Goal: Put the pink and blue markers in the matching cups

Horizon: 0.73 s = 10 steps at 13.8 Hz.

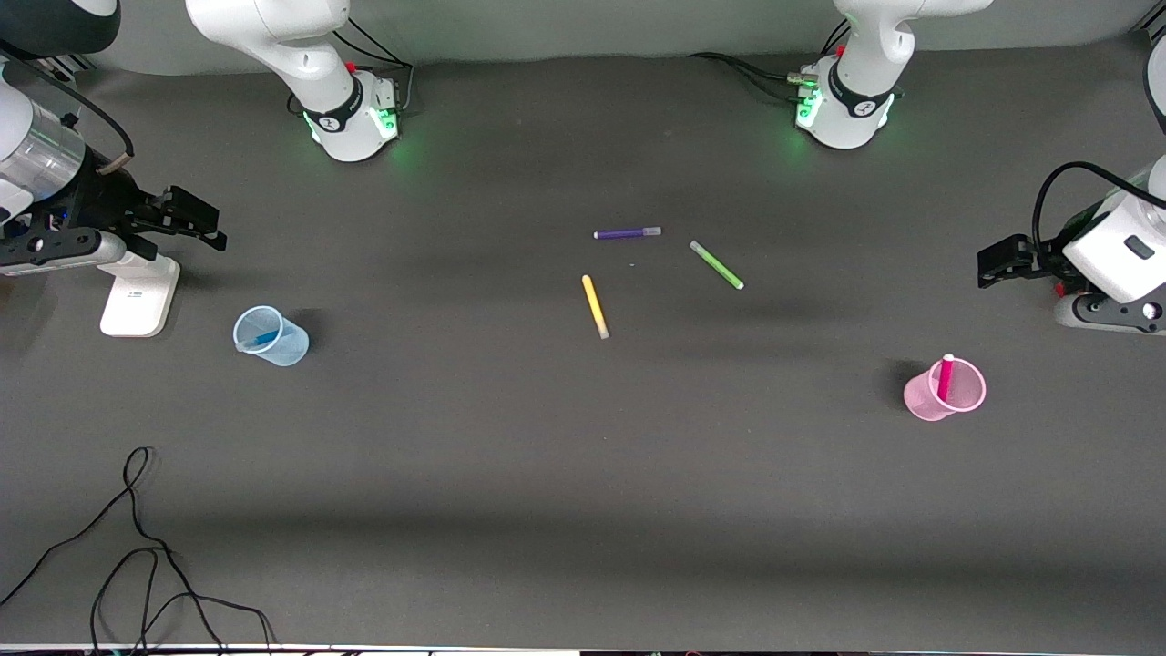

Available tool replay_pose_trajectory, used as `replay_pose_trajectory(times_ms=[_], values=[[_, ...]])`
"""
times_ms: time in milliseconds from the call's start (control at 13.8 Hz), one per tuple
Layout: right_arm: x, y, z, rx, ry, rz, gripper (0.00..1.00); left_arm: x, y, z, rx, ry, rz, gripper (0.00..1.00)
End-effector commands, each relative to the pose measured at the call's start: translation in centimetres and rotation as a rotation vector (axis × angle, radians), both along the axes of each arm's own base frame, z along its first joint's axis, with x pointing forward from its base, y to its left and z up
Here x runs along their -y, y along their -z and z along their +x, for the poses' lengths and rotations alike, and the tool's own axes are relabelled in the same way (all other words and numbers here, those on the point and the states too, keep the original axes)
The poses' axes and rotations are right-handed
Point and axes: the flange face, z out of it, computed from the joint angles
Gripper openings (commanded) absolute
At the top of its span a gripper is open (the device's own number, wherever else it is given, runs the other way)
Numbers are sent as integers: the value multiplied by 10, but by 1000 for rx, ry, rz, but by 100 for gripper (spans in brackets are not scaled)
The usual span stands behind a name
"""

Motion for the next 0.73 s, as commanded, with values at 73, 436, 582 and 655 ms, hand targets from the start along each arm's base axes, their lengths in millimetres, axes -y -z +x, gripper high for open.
replay_pose_trajectory(times_ms=[73, 436, 582, 655], values=[[8, -1, 17, 13, 19, -9, 100, 1, -6, -1, -1, -17, -1, 100], [26, -13, 30, 15, 33, -10, 100, 1, -6, -1, 1, -19, -4, 100], [26, -13, 30, 14, 35, -8, 100, 1, -7, -1, 3, -20, -11, 100], [26, -13, 30, 14, 35, -7, 100, 1, -7, -1, 3, -20, -11, 100]])
